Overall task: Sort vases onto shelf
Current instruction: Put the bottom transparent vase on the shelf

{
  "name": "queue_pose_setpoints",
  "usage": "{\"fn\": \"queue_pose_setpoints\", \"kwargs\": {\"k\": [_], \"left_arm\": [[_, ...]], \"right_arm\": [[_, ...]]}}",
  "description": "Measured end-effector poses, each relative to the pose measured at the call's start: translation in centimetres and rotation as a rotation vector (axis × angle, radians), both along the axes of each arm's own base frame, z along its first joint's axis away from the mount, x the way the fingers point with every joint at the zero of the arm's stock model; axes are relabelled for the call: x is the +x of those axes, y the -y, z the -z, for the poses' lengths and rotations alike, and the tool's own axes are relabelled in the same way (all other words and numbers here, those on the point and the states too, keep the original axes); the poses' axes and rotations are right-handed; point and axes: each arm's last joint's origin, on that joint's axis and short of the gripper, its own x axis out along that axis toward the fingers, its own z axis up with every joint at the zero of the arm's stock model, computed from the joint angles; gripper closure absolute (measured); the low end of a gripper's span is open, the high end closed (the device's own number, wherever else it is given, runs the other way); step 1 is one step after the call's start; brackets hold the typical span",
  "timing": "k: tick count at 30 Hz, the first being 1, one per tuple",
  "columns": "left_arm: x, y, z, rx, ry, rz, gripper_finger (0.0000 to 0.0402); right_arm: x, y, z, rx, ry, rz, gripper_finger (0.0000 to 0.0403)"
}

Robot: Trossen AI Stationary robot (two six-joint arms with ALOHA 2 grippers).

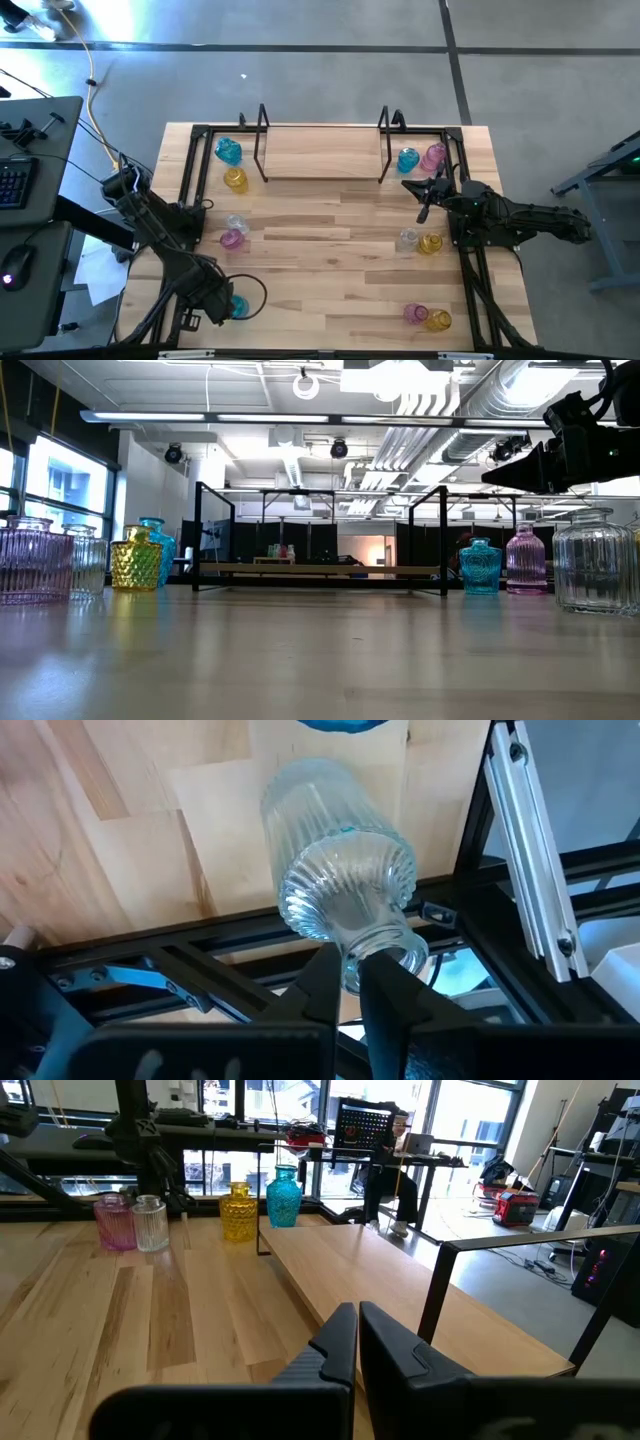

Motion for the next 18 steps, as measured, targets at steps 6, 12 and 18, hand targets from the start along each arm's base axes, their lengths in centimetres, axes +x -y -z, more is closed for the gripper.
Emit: {"fn": "queue_pose_setpoints", "kwargs": {"k": [6, 12, 18], "left_arm": [[0.6, -1.3, -0.4, 0.019, -0.011, -0.046, 0.0395], [1.3, -4.5, -3.1, 0.027, -0.005, -0.133, 0.0396], [3.8, -9.1, -5.0, 0.028, 0.125, -0.307, 0.0397]], "right_arm": [[0.0, 0.0, 0.0, 0.0, 0.0, 0.001, 0.0403], [0.0, 0.0, 0.0, 0.0, 0.0, 0.0, 0.0403], [0.0, 0.0, 0.0, 0.0, 0.0, 0.0, 0.0403]]}}
